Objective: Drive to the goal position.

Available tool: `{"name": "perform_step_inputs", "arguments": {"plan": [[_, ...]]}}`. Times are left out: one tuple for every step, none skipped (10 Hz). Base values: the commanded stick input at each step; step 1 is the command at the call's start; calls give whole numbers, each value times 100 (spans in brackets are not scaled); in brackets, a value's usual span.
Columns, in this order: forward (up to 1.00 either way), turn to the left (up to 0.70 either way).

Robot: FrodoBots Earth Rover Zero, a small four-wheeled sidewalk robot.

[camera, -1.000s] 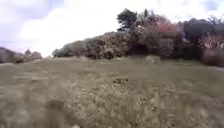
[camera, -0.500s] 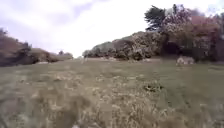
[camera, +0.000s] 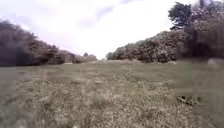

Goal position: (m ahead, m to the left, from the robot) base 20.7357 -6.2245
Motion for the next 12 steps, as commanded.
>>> {"name": "perform_step_inputs", "arguments": {"plan": [[100, 0], [100, 0], [100, 0], [100, 0], [100, 0], [100, 0], [100, 0], [100, 0], [100, 0], [100, 0], [100, 0], [100, 0]]}}
